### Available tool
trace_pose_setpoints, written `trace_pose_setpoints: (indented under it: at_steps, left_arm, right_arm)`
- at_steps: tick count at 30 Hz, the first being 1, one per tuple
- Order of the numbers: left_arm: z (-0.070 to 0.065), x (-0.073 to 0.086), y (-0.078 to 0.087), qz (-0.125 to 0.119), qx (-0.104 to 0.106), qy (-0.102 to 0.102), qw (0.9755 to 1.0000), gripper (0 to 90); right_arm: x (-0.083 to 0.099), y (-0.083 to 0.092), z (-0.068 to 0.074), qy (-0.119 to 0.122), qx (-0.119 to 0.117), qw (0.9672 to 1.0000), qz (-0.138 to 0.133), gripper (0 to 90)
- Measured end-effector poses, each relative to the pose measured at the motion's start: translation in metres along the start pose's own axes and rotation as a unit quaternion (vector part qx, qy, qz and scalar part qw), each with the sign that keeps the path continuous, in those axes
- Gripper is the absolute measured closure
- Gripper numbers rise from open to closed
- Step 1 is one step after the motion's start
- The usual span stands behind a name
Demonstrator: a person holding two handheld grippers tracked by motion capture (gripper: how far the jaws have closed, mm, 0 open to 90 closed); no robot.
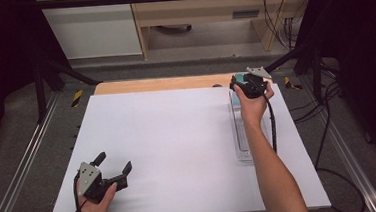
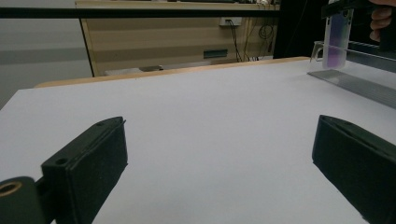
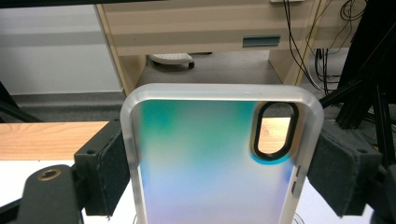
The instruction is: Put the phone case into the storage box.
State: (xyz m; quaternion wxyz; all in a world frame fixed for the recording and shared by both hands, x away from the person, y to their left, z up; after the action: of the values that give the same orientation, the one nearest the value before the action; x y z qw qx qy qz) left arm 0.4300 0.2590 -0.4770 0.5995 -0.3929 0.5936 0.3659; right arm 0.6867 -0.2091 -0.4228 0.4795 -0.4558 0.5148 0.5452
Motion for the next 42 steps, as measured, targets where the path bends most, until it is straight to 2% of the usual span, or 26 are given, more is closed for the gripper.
trace_pose_setpoints:
  at_steps: [20, 42]
  left_arm:
    - [-0.0005, -0.0009, 0.0004, -0.001, 0.003, -0.001, 1.0, 3.0]
    - [-0.0021, -0.0004, -0.0002, 0.002, 0.007, -0.003, 1.0, 3.2]
  right_arm:
    - [0.0019, -0.002, 0.0029, 0.001, 0.0, 1.0, 0.005, 17.3]
    - [0.009, -0.0049, 0.0083, 0.016, 0.0, 0.9998, 0.01, 17.3]
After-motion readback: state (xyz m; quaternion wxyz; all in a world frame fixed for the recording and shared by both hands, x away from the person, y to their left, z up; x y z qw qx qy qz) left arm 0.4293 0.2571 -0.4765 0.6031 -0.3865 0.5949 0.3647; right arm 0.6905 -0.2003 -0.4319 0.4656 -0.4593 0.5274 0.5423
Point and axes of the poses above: each handheld gripper's, and its own axes: y roughly backward along the jaws, x roughly out of its underside, z roughly to its left, the point moved 3 cm from there along -y, roughly forward along the jaws, and after that the axes turned 12 degrees about -z, right-handed, at the moved point
